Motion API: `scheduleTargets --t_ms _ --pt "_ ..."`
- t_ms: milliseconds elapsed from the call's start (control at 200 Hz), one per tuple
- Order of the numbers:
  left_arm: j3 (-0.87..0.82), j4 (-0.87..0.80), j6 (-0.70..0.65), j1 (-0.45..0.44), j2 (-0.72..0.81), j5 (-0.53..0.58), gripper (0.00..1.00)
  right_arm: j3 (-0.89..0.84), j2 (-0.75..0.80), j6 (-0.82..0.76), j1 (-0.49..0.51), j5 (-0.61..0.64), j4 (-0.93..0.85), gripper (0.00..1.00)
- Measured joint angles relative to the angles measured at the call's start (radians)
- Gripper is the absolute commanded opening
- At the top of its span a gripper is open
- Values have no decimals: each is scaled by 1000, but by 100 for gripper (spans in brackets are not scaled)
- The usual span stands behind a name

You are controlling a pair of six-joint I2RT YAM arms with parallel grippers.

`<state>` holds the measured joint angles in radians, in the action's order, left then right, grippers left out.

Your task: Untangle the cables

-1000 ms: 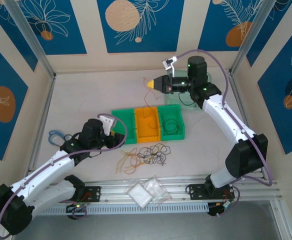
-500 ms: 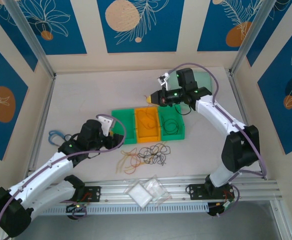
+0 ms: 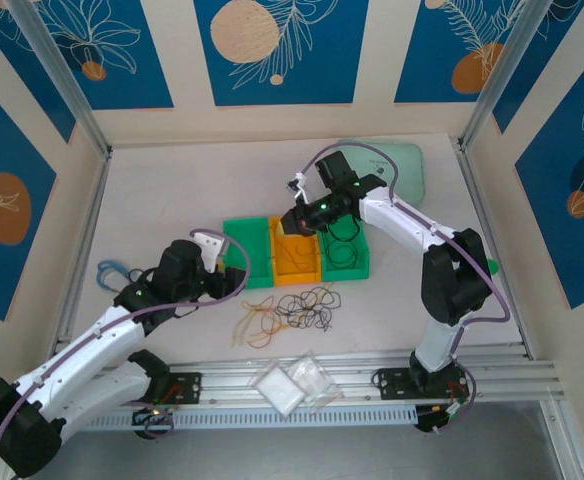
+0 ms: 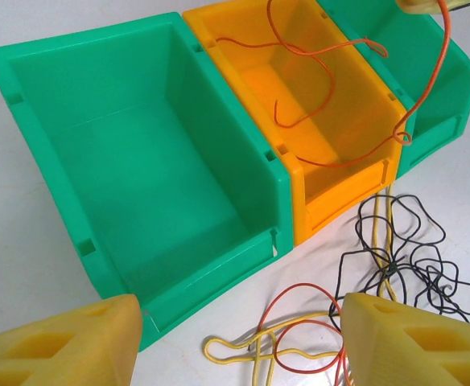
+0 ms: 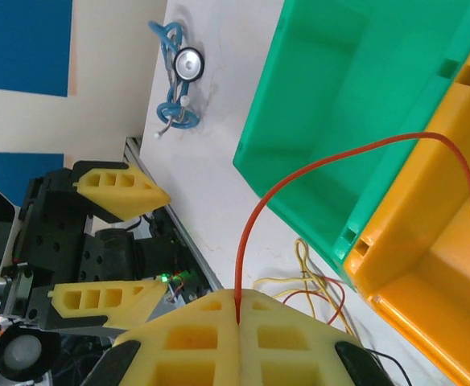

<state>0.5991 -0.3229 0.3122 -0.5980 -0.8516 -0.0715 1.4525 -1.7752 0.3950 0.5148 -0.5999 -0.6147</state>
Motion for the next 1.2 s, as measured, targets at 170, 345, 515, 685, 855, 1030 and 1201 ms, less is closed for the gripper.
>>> scheduleTargets --t_ms 170,345,515,685,855,1030,1201 --pt "0 0 -5 0 0 3 66 38 1 -18 22 23 -7 0" --pt "0 0 -6 0 0 3 66 45 16 -20 24 21 0 0" --pt "0 0 -6 0 0 3 66 44 17 -9 8 22 11 0" --pt "0 0 -6 0 0 3 66 44 4 -10 -12 74 8 0" --pt "0 -3 -6 0 6 6 66 44 -35 -23 -10 204 -40 0" --pt "0 -6 -6 0 8 6 65 45 -69 -53 14 346 -100 0" --pt "0 -8 -6 0 5 6 65 65 -117 -76 37 422 -134 0"
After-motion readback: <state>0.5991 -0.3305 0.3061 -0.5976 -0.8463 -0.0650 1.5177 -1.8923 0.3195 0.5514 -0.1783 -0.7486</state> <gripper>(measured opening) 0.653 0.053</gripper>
